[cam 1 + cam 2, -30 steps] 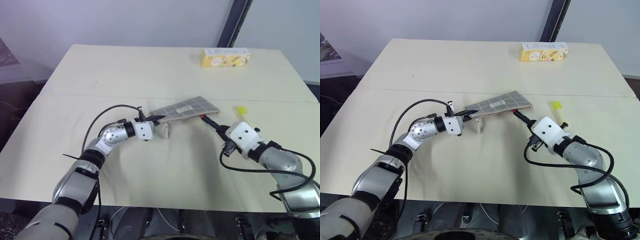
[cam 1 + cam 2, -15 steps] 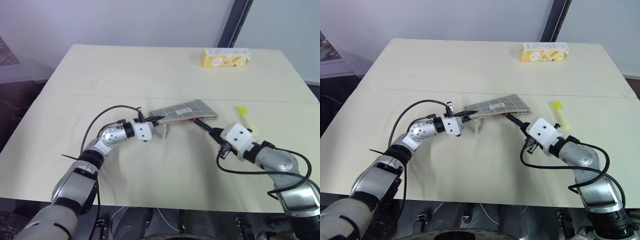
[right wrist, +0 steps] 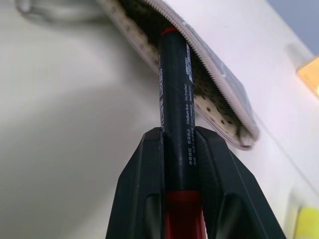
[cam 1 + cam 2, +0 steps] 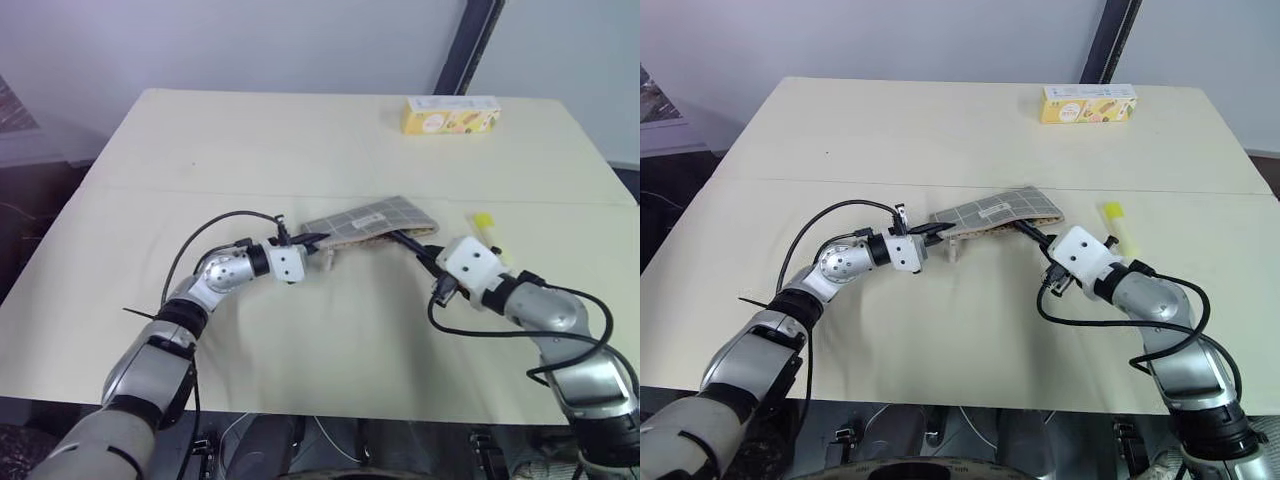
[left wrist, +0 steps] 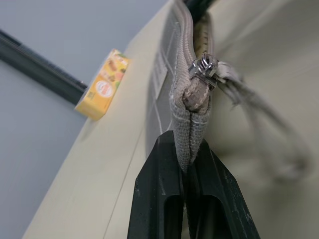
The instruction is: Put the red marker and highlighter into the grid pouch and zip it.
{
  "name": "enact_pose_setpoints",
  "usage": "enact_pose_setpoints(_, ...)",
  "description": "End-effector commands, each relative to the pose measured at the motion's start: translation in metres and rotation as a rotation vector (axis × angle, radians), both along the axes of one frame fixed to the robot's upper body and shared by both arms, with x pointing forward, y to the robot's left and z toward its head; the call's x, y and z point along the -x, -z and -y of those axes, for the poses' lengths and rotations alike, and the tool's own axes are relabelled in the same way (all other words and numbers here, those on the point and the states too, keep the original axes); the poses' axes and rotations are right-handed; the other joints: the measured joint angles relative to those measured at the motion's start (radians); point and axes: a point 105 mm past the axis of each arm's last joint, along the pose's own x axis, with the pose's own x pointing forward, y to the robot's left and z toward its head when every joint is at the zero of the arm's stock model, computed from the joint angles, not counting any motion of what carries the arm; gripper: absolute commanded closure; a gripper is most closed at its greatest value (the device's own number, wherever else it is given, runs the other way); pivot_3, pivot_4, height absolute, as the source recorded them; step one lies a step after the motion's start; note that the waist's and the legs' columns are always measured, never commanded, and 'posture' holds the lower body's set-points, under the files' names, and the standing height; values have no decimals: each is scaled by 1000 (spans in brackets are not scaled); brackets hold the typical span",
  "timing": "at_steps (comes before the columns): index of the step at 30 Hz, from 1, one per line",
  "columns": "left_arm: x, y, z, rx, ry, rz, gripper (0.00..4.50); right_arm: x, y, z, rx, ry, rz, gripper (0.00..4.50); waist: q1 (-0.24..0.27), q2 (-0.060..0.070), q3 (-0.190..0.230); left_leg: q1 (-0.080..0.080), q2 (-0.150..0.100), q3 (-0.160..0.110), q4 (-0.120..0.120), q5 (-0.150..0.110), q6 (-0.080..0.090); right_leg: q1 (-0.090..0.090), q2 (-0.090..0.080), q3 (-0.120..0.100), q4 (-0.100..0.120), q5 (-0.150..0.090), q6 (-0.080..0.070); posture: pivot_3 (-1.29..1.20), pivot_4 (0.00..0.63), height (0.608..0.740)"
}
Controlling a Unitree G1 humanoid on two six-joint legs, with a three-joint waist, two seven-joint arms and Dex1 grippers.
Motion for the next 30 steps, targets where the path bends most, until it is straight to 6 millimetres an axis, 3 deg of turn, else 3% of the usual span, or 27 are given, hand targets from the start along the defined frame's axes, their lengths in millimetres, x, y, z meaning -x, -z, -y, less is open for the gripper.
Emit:
enact_pose_setpoints(1, 7, -20, 18, 33, 91, 38, 4500, -8, -1, -20, 154, -110, 79, 4162, 0, 0, 0, 0, 0, 0, 0, 0, 0, -1, 0, 0, 0, 0, 0, 0, 150, 740)
enact_pose_setpoints(4, 11, -28, 25, 41, 144, 18, 4500, -13, -3, -41, 218, -214, 142, 4162, 0, 0, 0, 0, 0, 0, 0, 0, 0, -2, 0, 0, 0, 0, 0, 0, 150, 740)
enact_pose_setpoints(9, 19, -34, 29, 29, 223, -7, 4500, -12, 2, -54, 358, -356, 233, 4162, 0, 0, 0, 0, 0, 0, 0, 0, 0, -2, 0, 0, 0, 0, 0, 0, 150, 740)
enact_pose_setpoints(13, 21, -40, 24, 56, 260, -62, 4500, -9, -3, -60, 324, -401, 284, 4162, -1, 0, 0, 0, 0, 0, 0, 0, 0, -2, 0, 0, 0, 0, 0, 0, 150, 740)
enact_pose_setpoints(18, 10, -38, 13, 56, 192, -85, 4500, -5, -8, -48, 289, -379, 290, 1667, 0, 0, 0, 0, 0, 0, 0, 0, 0, -1, 0, 0, 0, 0, 0, 0, 150, 740)
enact_pose_setpoints(21, 4, -33, 8, 49, 142, -98, 4500, 5, -28, -46, 120, -349, 317, 146, 2, 0, 0, 0, 0, 0, 0, 0, 0, 0, 0, 0, 0, 0, 0, 0, 150, 740)
enact_pose_setpoints(26, -3, -28, 4, 48, 78, -93, 4500, 33, -50, -47, -219, -311, 276, 66, 1, 0, 0, 0, 0, -1, 0, 0, 0, 2, 0, 1, 0, 0, 0, 0, 150, 740)
enact_pose_setpoints(30, -9, -28, 0, 55, 26, -79, 4500, 41, -64, -22, -419, -175, 291, 66, 0, 0, 0, 0, 0, -1, 0, 0, 0, 1, 1, 1, 0, 0, 0, 0, 150, 740)
